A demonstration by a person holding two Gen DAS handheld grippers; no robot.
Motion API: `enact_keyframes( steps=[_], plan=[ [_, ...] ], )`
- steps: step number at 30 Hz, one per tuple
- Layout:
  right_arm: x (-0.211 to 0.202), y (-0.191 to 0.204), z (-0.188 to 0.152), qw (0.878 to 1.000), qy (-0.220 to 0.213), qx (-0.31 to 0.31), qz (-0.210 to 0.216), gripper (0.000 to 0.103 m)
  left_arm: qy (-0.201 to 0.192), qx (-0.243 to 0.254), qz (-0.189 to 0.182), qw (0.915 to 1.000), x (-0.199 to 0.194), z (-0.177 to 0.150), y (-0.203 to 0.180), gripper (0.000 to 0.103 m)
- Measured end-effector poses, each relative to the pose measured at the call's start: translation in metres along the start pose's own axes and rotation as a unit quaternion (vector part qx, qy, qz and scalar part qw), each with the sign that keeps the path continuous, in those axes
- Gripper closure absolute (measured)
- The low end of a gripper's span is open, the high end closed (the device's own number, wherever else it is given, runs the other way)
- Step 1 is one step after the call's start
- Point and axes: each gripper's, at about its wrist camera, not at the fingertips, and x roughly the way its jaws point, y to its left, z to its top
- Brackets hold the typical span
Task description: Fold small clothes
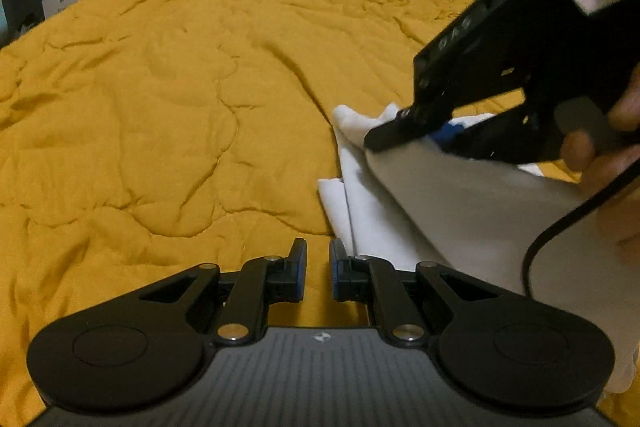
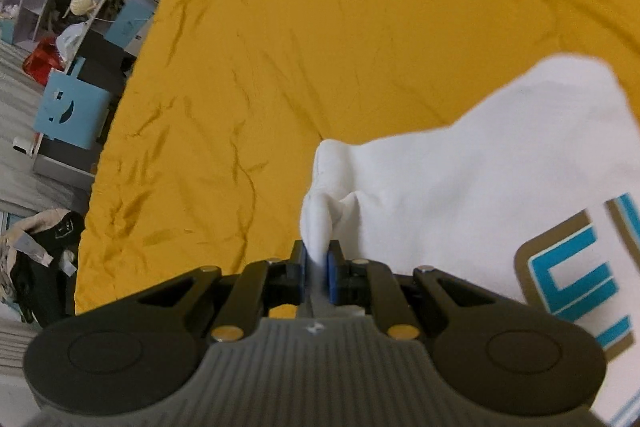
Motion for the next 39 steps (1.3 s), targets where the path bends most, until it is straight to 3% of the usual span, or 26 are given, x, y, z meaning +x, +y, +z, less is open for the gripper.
enact_keyframes(
  steps=[4, 6, 11, 16, 20, 23, 26, 31, 34, 37, 39],
  plan=[
    [0.015, -0.002, -0.001, 1.000, 0.015, -0.012, -0.005, 0.097, 0.008, -0.003, 0.003, 1.0000, 0.004, -0.003, 0.003, 0.091],
    [0.010, -0.001, -0.004, 1.000, 0.015, -0.024, -0.006, 0.091, 0.011, -0.001, 0.007, 0.9999, 0.002, -0.003, 0.002, 0.091],
    [-0.032, 0.024, -0.016, 0.997, -0.002, -0.072, 0.010, 0.075, 0.021, 0.011, 0.022, 0.9995, -0.017, -0.003, -0.004, 0.091],
    [-0.097, 0.026, -0.038, 0.993, -0.021, -0.108, 0.042, 0.075, 0.014, 0.015, 0.030, 0.9993, -0.049, -0.003, -0.014, 0.091],
    [-0.146, 0.013, -0.058, 0.988, -0.038, -0.138, 0.064, 0.074, -0.012, -0.008, 0.007, 0.9999, -0.076, -0.005, -0.014, 0.085],
    [-0.179, -0.011, -0.073, 0.982, -0.055, -0.164, 0.070, 0.071, -0.037, -0.061, -0.036, 0.9968, -0.095, -0.010, -0.004, 0.084],
    [-0.201, -0.037, -0.092, 0.977, -0.073, -0.195, 0.051, 0.067, -0.051, -0.120, -0.079, 0.9883, -0.110, -0.018, 0.004, 0.077],
    [-0.214, -0.084, -0.129, 0.970, -0.089, -0.226, 0.011, 0.067, -0.062, -0.182, -0.120, 0.9741, -0.122, -0.031, 0.012, 0.047],
    [-0.215, -0.111, -0.153, 0.964, -0.100, -0.244, -0.014, 0.065, -0.052, -0.222, -0.145, 0.9628, -0.120, -0.043, 0.018, 0.045],
    [-0.211, -0.133, -0.177, 0.960, -0.107, -0.256, -0.038, 0.061, -0.051, -0.275, -0.182, 0.9426, -0.114, -0.056, 0.024, 0.037],
    [-0.207, -0.144, -0.190, 0.959, -0.104, -0.258, -0.049, 0.056, -0.054, -0.314, -0.213, 0.9239, -0.111, -0.065, 0.026, 0.033]
  ],
)
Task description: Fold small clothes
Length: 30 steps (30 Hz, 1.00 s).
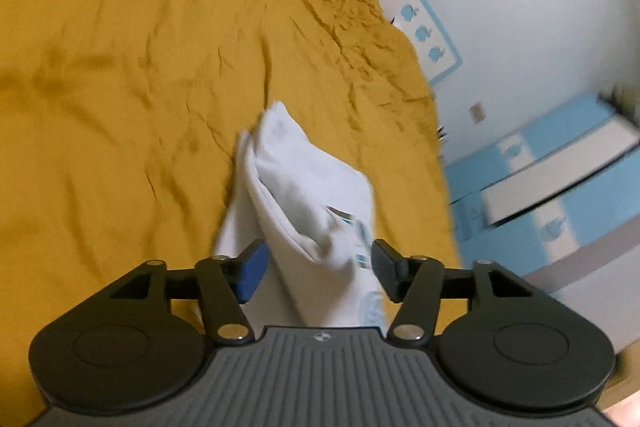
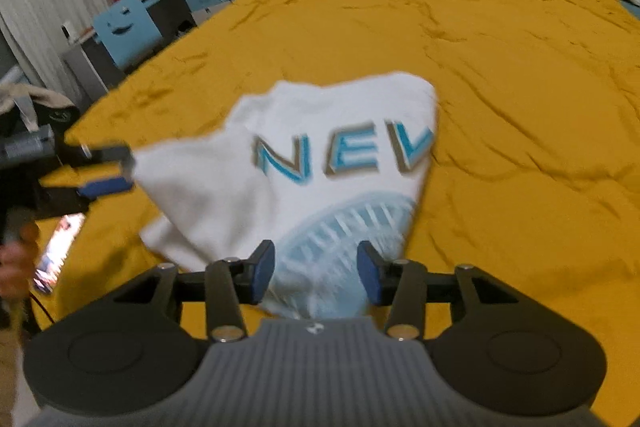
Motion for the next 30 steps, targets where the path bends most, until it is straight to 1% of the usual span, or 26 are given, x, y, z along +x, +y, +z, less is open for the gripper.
enact_keyframes(
  steps=[2, 3, 4, 6, 8, 9, 10, 11, 12, 13, 14, 16, 18, 20, 22, 23, 24, 25, 26, 27, 28, 29, 30],
  plan=[
    [0.001, -0.001, -0.015, 1.000, 0.005, -0.007, -0.006, 0.056, -0.011, -0.018, -0.019, 0.9996, -0.001, -0.005, 0.004, 0.024],
    [0.001, -0.001, -0.022, 1.000, 0.006, -0.012, -0.009, 0.055, -0.009, -0.016, -0.018, 0.9997, 0.002, -0.005, 0.004, 0.022],
    [0.002, 0.002, -0.025, 1.000, 0.007, -0.018, -0.012, 0.054, -0.002, -0.014, -0.011, 0.9998, 0.007, -0.004, 0.003, 0.022],
    [0.004, 0.004, -0.032, 0.999, 0.007, -0.032, -0.020, 0.048, 0.016, -0.013, 0.002, 0.9998, 0.022, -0.001, 0.004, 0.022],
    [0.007, 0.007, -0.034, 0.999, 0.010, -0.042, -0.030, 0.048, 0.024, -0.008, 0.008, 0.9996, 0.033, 0.002, 0.005, 0.027],
    [0.009, 0.009, -0.034, 0.998, 0.010, -0.045, -0.038, 0.048, 0.025, -0.003, 0.016, 0.9996, 0.038, 0.003, 0.005, 0.034],
    [0.011, 0.010, -0.035, 0.998, 0.010, -0.049, -0.048, 0.048, 0.024, 0.003, 0.021, 0.9995, 0.041, 0.005, 0.004, 0.045],
    [0.013, 0.011, -0.036, 0.997, 0.010, -0.055, -0.053, 0.048, 0.023, 0.009, 0.028, 0.9993, 0.043, 0.006, 0.002, 0.051],
    [0.016, 0.013, -0.037, 0.996, 0.011, -0.063, -0.060, 0.048, 0.023, 0.020, 0.036, 0.9989, 0.046, 0.007, -0.001, 0.069],
    [0.017, 0.015, -0.037, 0.995, 0.011, -0.071, -0.064, 0.048, 0.020, 0.030, 0.043, 0.9984, 0.045, 0.009, -0.005, 0.084],
    [0.019, 0.018, -0.038, 0.995, 0.010, -0.077, -0.066, 0.048, 0.018, 0.047, 0.048, 0.9976, 0.041, 0.007, -0.012, 0.085],
    [0.021, 0.022, -0.037, 0.994, 0.006, -0.087, -0.068, 0.048, 0.006, 0.096, 0.048, 0.9943, 0.030, 0.004, -0.033, 0.089],
    [0.024, 0.027, -0.037, 0.993, 0.001, -0.098, -0.069, 0.048, -0.003, 0.121, 0.059, 0.9909, 0.020, 0.001, -0.048, 0.089],
    [0.030, 0.033, -0.038, 0.989, -0.002, -0.123, -0.085, 0.048, -0.003, 0.131, 0.077, 0.9884, 0.016, -0.001, -0.045, 0.090],
    [0.041, 0.034, -0.042, 0.982, 0.000, -0.143, -0.124, 0.049, 0.007, 0.122, 0.109, 0.9865, 0.020, -0.004, -0.028, 0.090],
    [0.042, 0.032, -0.043, 0.981, 0.000, -0.141, -0.132, 0.058, 0.015, 0.115, 0.123, 0.9857, 0.024, -0.005, -0.019, 0.090],
    [0.043, 0.027, -0.044, 0.982, 0.002, -0.134, -0.131, 0.068, 0.022, 0.111, 0.133, 0.9846, 0.027, -0.007, -0.009, 0.090],
    [0.042, 0.022, -0.045, 0.985, 0.005, -0.121, -0.120, 0.069, 0.029, 0.112, 0.142, 0.9831, 0.029, -0.010, -0.002, 0.090],
    [0.040, 0.018, -0.046, 0.987, 0.005, -0.113, -0.114, 0.075, 0.034, 0.115, 0.148, 0.9817, 0.031, -0.013, 0.003, 0.090],
    [0.037, 0.014, -0.047, 0.988, 0.005, -0.107, -0.108, 0.085, 0.036, 0.119, 0.153, 0.9803, 0.031, -0.017, 0.006, 0.090],
    [0.033, 0.012, -0.048, 0.990, 0.005, -0.104, -0.098, 0.093, 0.035, 0.117, 0.153, 0.9807, 0.030, -0.018, 0.008, 0.090],
    [0.030, 0.010, -0.048, 0.990, 0.003, -0.101, -0.097, 0.100, 0.033, 0.113, 0.151, 0.9814, 0.029, -0.019, 0.007, 0.090],
    [0.027, 0.010, -0.049, 0.990, 0.002, -0.100, -0.097, 0.103, 0.031, 0.115, 0.149, 0.9816, 0.027, -0.020, 0.005, 0.090]
  ],
)
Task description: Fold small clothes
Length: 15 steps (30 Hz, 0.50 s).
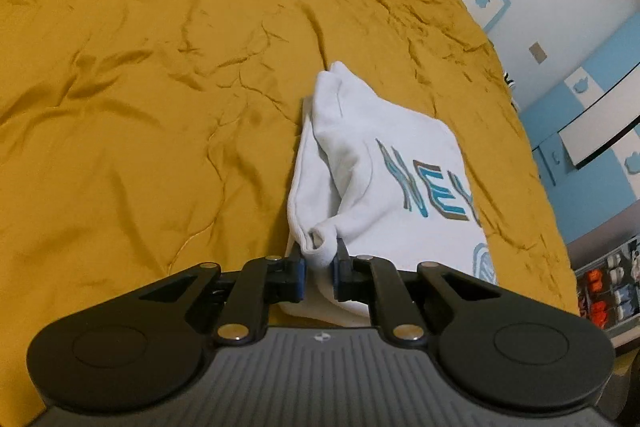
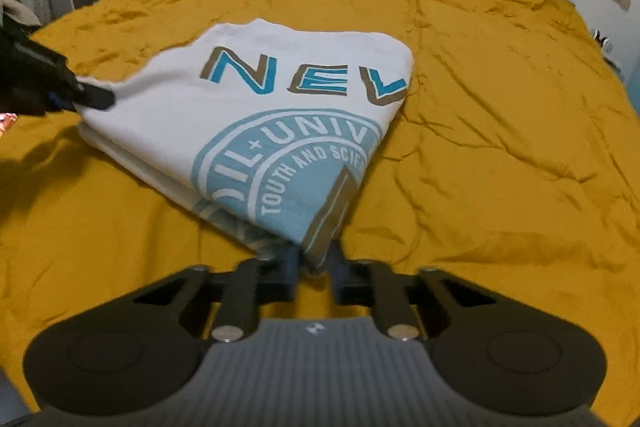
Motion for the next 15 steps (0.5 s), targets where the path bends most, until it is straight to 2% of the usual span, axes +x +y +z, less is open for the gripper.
enact_keyframes(
  steps=[4, 7, 11, 15],
  plan=[
    [0.003, -0.006, -0.003, 1.000, 0.008, 0.015, 0.015, 0.103, 0.005, 0.034, 0.027, 0.9991, 0.007, -0.005, -0.006, 0.090],
    [0.014, -0.009, -0.011, 0.999, 0.026, 0.030, 0.026, 0.103, 0.013, 0.026, 0.041, 0.9987, 0.023, -0.019, 0.004, 0.089],
    [0.023, -0.008, -0.019, 0.998, 0.042, 0.029, 0.027, 0.103, 0.004, 0.020, 0.045, 0.9988, 0.024, -0.027, 0.008, 0.082],
    [0.025, -0.015, -0.019, 0.997, 0.046, 0.054, 0.039, 0.103, -0.001, 0.005, 0.041, 0.9991, 0.015, -0.029, 0.011, 0.081]
  ],
)
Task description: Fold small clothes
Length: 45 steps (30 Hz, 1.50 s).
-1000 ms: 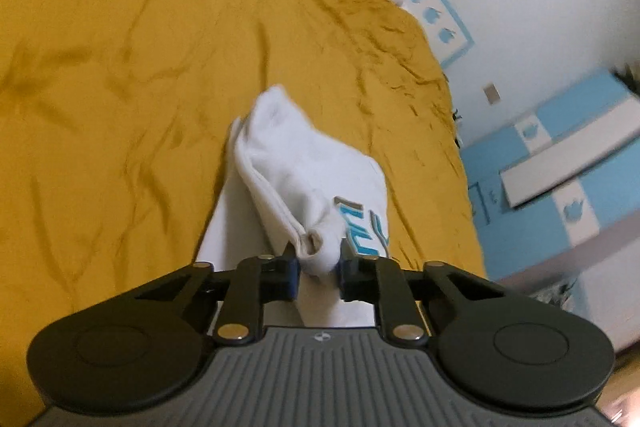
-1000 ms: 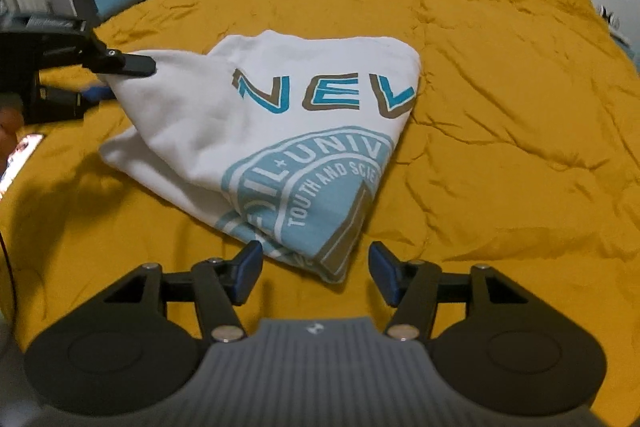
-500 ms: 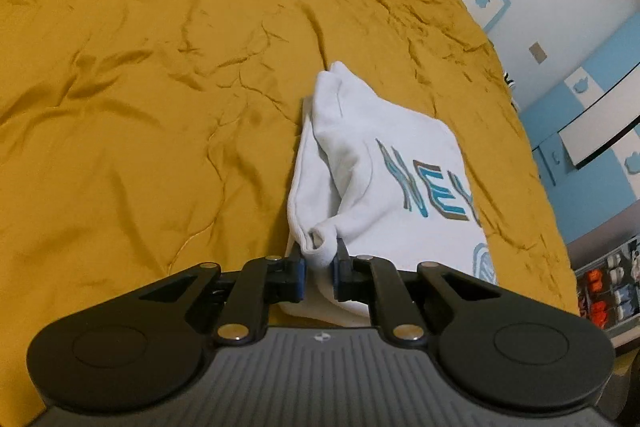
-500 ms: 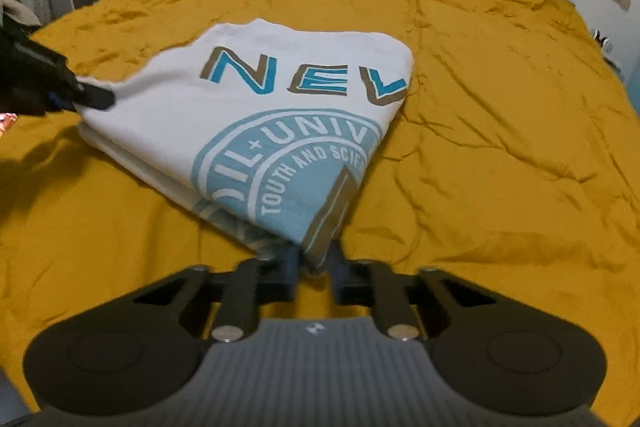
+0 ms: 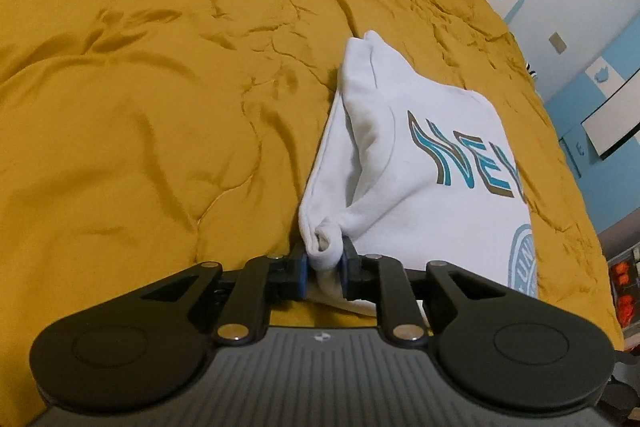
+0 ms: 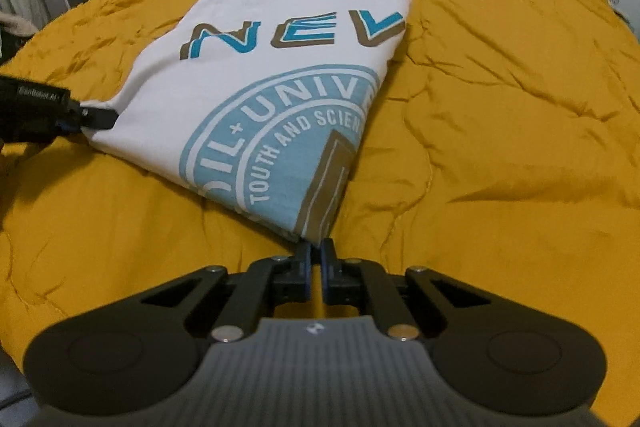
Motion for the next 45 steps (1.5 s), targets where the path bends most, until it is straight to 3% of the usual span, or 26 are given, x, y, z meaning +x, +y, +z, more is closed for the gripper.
enact_keyframes(
  steps=[9, 15, 20, 26, 34, 39, 41, 45],
  plan=[
    [-0.007, -0.009, -0.006, 1.000, 0.008, 0.025, 0.011, 0.103, 0.004, -0.016, 0.017, 0.9997, -0.021, -0.009, 0.008, 0.078],
    [-0.024, -0.020, -0.010, 0.999, 0.002, 0.034, 0.015, 0.103, 0.004, 0.002, 0.048, 0.9988, -0.034, -0.009, -0.005, 0.077],
    [-0.039, -0.033, -0.007, 0.998, -0.015, 0.053, 0.012, 0.103, -0.037, 0.046, 0.090, 0.9942, -0.058, -0.006, -0.025, 0.076],
    [-0.051, -0.038, 0.014, 0.997, -0.049, 0.059, 0.005, 0.103, -0.088, 0.083, 0.031, 0.9921, -0.075, 0.019, -0.051, 0.076],
    [-0.045, -0.017, 0.056, 0.996, -0.085, 0.039, 0.014, 0.103, -0.079, 0.132, -0.022, 0.9878, -0.018, 0.045, -0.094, 0.076],
    [-0.024, -0.007, 0.072, 0.996, -0.091, 0.026, 0.003, 0.102, -0.074, 0.162, -0.002, 0.9839, 0.025, 0.044, -0.102, 0.076],
    [-0.011, -0.009, 0.074, 0.996, -0.081, 0.030, -0.002, 0.102, -0.066, 0.149, 0.012, 0.9866, 0.038, 0.044, -0.093, 0.076],
    [0.013, -0.019, 0.067, 0.997, -0.054, 0.046, 0.006, 0.101, -0.057, 0.137, 0.028, 0.9886, 0.053, 0.043, -0.076, 0.090]
  ],
)
